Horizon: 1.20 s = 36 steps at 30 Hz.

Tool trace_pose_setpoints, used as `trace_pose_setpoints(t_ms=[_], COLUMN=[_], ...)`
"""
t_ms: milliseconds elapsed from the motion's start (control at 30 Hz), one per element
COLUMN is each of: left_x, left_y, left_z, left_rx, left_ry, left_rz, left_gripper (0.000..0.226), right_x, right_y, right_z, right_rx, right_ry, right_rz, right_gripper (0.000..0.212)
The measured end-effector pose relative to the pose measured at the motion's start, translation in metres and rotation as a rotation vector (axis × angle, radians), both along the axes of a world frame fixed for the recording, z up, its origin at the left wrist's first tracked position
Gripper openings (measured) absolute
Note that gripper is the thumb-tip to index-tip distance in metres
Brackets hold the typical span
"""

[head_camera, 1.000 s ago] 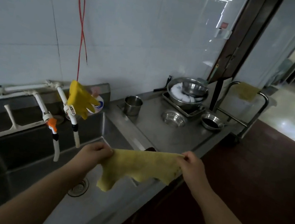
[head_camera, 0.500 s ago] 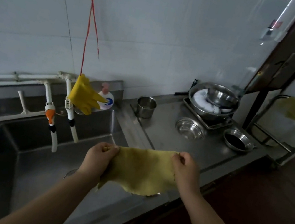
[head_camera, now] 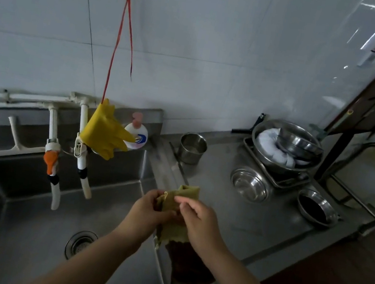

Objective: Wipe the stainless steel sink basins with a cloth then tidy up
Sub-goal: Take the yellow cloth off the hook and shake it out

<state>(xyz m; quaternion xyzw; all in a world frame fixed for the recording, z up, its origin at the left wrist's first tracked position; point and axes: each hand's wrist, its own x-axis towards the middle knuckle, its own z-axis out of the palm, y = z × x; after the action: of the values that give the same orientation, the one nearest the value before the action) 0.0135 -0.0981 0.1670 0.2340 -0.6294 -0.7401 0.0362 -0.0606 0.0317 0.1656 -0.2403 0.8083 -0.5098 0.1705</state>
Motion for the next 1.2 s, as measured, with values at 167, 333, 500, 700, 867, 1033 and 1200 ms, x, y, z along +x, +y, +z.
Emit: trace_pose_setpoints(t_ms=[167, 333, 500, 700, 867, 1033, 1200], left_x=[-0.019, -0.038, -0.066, -0.107, -0.147, -0.185, -0.212], left_y=[-0.022, -0.037, -0.046, -0.029, -0.025, -0.053, -0.090], left_z=[-0.008, -0.014, -0.043, -0.109, -0.132, -0.130, -0.136], left_rx=[-0.083, -0.011, 0.051, 0.183, 0.059, -0.056, -0.322], left_ry=[-0.102, -0.100, -0.162, -0.380, -0.385, -0.265, -0.250], left_rz=[0.054, 0.042, 0.239, 0.372, 0.328, 0.442, 0.556], left_gripper=[0.031, 0.033, 0.032, 0.057, 0.087, 0.068, 0.038], right_x=[-0.036, -0.065, -0.099, -0.166, -0.216, -0.255, -0.275], right_y=[-0.005, -0.017, -0.027, -0.035, -0.047, -0.079, -0.118], right_z=[-0.022, -0.048, -0.072, -0.105, -0.123, -0.130, -0.133], right_rx=[0.013, -0.099, -0.137, 0.237, 0.329, 0.270, 0.240], right_ry=[0.019, -0.535, -0.742, -0.437, -0.205, -0.085, -0.150], right_rz=[-0.185, -0.148, 0.000, 0.082, 0.190, 0.201, 0.227], right_gripper=[0.027, 0.017, 0.029, 0.008, 0.007, 0.012, 0.035])
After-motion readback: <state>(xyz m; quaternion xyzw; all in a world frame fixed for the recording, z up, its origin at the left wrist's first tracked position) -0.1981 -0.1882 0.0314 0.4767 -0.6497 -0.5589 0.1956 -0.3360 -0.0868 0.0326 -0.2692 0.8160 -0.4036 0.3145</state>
